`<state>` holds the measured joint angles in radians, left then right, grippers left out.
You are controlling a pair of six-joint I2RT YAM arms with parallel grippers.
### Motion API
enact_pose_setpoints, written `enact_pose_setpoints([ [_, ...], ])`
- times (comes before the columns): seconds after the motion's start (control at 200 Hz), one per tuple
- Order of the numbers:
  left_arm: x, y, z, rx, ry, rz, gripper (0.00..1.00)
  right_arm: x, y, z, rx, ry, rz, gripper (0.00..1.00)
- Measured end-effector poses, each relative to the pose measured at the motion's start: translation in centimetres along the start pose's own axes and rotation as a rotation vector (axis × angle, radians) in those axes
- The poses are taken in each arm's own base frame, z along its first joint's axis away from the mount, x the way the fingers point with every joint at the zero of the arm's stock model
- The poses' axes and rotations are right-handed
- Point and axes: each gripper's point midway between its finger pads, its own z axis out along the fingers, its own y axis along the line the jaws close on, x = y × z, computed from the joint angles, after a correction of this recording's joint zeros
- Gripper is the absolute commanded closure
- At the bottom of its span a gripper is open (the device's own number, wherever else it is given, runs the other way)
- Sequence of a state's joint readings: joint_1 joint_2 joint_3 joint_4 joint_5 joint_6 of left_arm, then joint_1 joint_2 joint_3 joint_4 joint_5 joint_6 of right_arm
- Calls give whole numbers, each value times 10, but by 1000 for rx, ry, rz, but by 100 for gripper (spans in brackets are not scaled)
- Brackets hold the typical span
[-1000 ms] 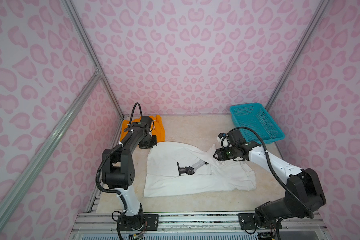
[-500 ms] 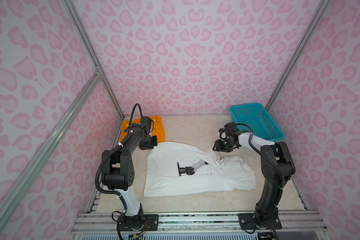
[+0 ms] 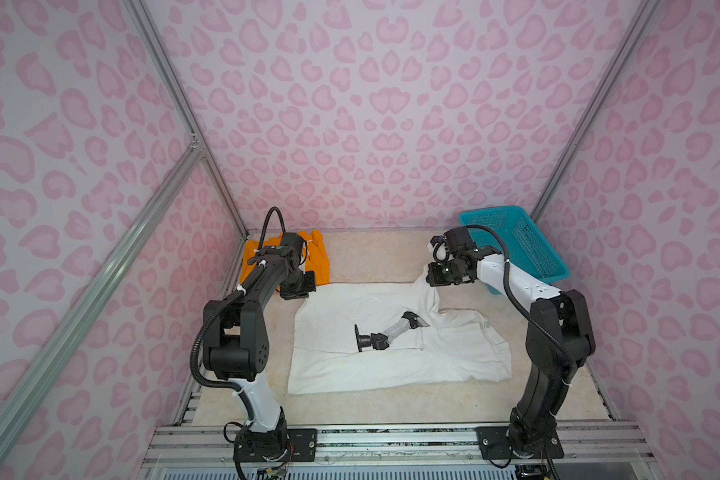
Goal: Fold and stack the mixed laundry pile
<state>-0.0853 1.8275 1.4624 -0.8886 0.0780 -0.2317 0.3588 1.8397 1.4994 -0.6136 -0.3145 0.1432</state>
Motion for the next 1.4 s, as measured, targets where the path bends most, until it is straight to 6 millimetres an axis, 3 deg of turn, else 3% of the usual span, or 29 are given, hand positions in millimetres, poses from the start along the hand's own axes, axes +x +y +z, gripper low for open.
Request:
enact_pose_setpoints([
  [0.045, 0, 0, 0, 0, 0, 0, 97, 0, 16, -10, 22, -20, -67, 94],
  [0.11, 0, 0, 0, 1, 0, 0, 97, 18, 34, -15, 44, -4, -142, 90],
  [0.255, 0, 0, 0, 1, 0, 0, 97, 99, 71, -13, -11, 143, -255, 67],
  [0.35, -1, 0, 0, 1, -1, 1, 97, 150, 93, -14, -108, 245, -296, 61],
  [0.46, -4, -1, -3, 3, -11, 5, 97, 182, 104, -21, -191, 306, -293, 56],
  [0.56, -4, -1, -3, 3, -11, 6, 97, 178, 100, -31, -212, 276, -257, 55],
  [0.69, -4, -1, -3, 3, -11, 8, 97, 148, 74, -31, -154, 191, -163, 54],
  [0.92, -1, -1, -1, 5, -4, 8, 97, 114, 31, 9, -79, 195, -31, 52],
  [1.03, 1, 0, 1, 3, 2, 8, 97, 116, 21, 23, -86, 223, 24, 53],
  [1.19, 1, 0, 0, 3, 2, 8, 97, 123, 34, 30, -172, 253, 35, 53],
  [1.405, 0, -1, 0, 4, 0, 8, 97, 134, 38, 43, -237, 311, 71, 53],
])
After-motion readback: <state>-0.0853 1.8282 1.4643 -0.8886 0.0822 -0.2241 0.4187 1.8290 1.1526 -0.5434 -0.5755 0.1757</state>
